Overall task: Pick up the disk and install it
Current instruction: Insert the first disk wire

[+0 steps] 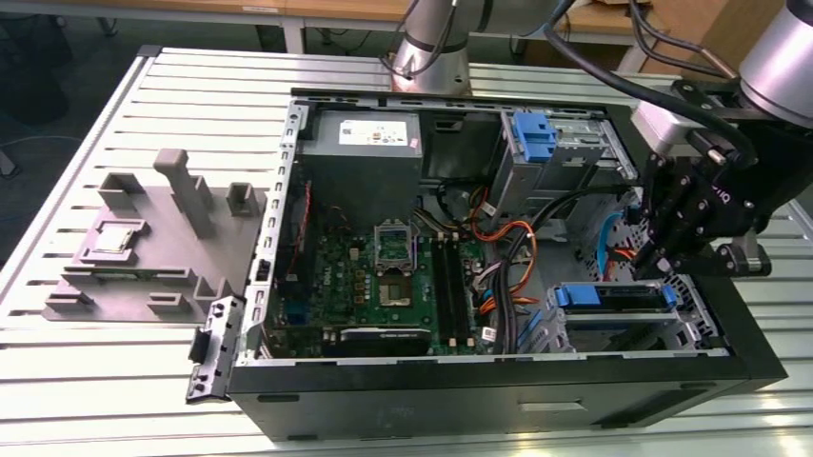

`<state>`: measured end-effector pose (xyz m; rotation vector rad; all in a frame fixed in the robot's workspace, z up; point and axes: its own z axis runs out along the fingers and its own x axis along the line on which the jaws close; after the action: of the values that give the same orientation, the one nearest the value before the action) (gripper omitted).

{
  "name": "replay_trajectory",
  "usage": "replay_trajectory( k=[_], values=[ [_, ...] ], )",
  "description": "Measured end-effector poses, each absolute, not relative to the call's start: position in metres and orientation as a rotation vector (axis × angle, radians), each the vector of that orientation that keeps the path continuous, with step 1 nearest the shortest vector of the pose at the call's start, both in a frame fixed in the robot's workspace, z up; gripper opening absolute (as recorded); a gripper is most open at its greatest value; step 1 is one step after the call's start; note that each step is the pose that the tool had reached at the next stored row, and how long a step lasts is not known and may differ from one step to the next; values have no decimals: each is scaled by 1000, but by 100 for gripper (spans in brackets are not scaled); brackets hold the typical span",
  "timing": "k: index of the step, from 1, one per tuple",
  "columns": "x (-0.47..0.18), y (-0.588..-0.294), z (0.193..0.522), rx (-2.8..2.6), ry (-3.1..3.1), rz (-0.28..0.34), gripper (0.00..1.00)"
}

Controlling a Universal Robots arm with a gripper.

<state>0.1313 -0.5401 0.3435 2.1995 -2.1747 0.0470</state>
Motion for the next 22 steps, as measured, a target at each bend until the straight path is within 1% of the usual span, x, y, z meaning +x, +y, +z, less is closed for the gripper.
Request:
replay_trajectory(
  k=[22],
  values=[
    [131, -546, 333, 2149, -2225, 42, 17]
  ],
)
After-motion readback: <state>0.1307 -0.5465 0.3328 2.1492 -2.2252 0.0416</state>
